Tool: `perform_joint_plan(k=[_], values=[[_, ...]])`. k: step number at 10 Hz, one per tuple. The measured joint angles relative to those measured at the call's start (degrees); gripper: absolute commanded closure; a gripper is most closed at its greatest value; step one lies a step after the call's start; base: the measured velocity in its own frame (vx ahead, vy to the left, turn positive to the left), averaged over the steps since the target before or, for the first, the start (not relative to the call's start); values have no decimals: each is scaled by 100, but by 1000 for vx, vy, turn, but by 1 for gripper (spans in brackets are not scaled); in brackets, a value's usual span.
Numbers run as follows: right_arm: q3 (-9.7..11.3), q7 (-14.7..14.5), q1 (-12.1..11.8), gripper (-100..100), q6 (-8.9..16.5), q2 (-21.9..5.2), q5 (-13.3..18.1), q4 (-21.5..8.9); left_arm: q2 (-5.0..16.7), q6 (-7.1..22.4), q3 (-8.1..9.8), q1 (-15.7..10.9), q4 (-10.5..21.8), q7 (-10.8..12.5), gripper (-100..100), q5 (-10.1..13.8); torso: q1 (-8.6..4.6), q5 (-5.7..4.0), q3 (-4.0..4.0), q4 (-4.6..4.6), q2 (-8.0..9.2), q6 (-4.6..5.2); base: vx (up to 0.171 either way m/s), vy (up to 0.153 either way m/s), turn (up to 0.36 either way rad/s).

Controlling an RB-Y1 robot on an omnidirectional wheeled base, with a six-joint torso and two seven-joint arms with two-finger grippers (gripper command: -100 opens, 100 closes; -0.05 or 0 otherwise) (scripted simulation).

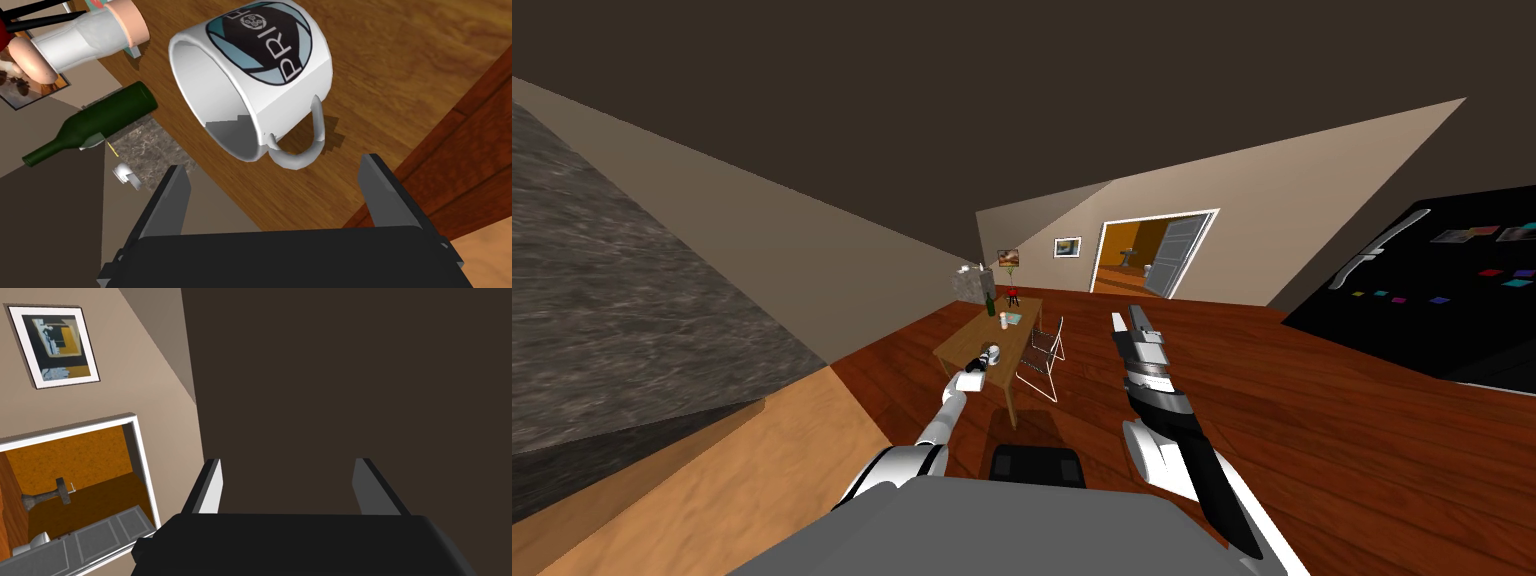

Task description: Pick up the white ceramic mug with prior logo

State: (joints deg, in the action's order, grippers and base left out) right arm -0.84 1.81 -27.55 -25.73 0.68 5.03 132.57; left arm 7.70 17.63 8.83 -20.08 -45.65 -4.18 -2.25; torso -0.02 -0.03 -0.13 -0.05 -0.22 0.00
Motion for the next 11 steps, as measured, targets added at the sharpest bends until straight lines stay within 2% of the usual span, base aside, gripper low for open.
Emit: perform_joint_plan(k=[3, 4, 5, 8, 9, 10, 11], values=[[0, 0, 0, 0, 0, 0, 0, 0, -13, 47, 129, -168, 365, 21, -100, -37, -2, 0, 2, 1, 2, 0, 32, -14, -1], [0, 0, 0, 0, 0, 0, 0, 0, -14, 52, 136, -177, 383, 25, 0, -41, 1, 0, 5, 2, 8, 0, 0, 0, 0], [0, 0, 0, 0, 0, 0, 0, 0, -14, 51, 135, -176, 381, 24, -100, -40, 4, 1, 9, 3, 15, 0, -18, -9, -253], [1, 0, 2, 0, 0, 0, 0, -1, 373, -176, 259, -89, 717, 125, -100, 239, 1, 0, 24, 9, 42, 4, -55, -12, -405], [1, 0, 2, 0, 1, 0, 0, -1, 569, -461, 348, -285, 1306, 188, -100, 325, 3, 0, 24, 10, 41, 3, -38, -3, -106], [0, 0, 1, 0, 0, 0, 0, 0, 639, -584, 370, -285, 1447, 220, -100, 378, 6, 1, 22, 8, 37, -3, -14, -7, 51], [-1, 0, 0, 0, 0, 0, 0, 0, 611, -470, 397, -157, 1275, 233, -100, 344, 6, 2, 18, 7, 30, -4, 1, -8, 20]])
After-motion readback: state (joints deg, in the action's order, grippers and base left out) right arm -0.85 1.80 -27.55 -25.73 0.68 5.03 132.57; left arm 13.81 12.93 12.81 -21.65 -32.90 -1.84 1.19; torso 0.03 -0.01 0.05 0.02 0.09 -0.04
